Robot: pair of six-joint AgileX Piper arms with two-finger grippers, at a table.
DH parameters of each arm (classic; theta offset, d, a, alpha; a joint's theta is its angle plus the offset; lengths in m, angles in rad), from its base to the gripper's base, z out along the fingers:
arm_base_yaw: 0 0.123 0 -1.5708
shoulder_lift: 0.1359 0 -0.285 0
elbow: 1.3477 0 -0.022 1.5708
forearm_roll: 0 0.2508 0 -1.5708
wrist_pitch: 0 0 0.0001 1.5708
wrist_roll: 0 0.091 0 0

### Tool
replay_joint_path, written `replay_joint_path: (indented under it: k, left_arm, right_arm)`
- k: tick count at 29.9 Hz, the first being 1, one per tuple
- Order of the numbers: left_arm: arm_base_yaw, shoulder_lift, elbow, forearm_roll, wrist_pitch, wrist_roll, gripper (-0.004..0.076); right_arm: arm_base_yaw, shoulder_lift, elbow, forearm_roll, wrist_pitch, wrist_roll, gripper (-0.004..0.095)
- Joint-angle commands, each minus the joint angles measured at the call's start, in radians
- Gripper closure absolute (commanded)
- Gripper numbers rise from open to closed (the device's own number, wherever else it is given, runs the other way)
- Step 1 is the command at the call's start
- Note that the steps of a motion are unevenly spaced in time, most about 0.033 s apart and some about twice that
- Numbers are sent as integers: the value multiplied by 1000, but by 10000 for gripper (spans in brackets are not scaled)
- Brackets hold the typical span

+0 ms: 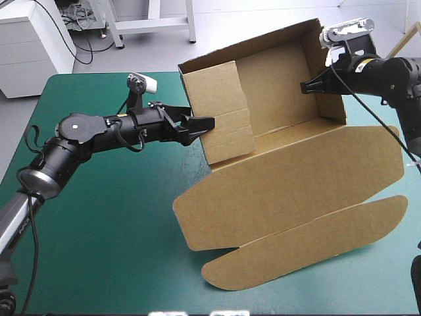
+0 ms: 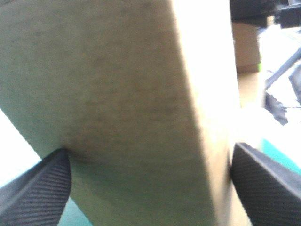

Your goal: Fold the box

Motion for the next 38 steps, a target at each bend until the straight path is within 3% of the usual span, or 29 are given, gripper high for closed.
replay_joint_path:
  k: [1,9,14,21,25,27,31,38]
  left_arm:
    - [-72,-32,-83,126,-113,-174,136]
    - [-142,-28,-200,544,-208,-526,207]
    - [-179,2,-280,821,-201,-736,266]
    - [-296,58,-363,1272,-245,-1098,400]
    - [-365,88,-376,1529,-227,-1353,430]
    - [-396,99,-376,1622,-227,-1446,498]
    - [-430,108,-378,1711,-233,-1477,726]
    - [-427,108,-378,1715,-196,-1477,734]
  right_arm:
    - [16,-41,-28,55,-91,42,912]
    - [27,-41,-28,38,-152,80,912]
    - [67,-41,-28,15,-221,122,911]
    - [137,-30,-28,-99,-279,232,912]
    - [147,-30,-28,-95,-318,271,912]
    - [148,-30,-28,-86,-320,271,912]
    - [148,-30,-28,-88,-287,265,912]
    - [148,-30,-28,-91,-226,246,912]
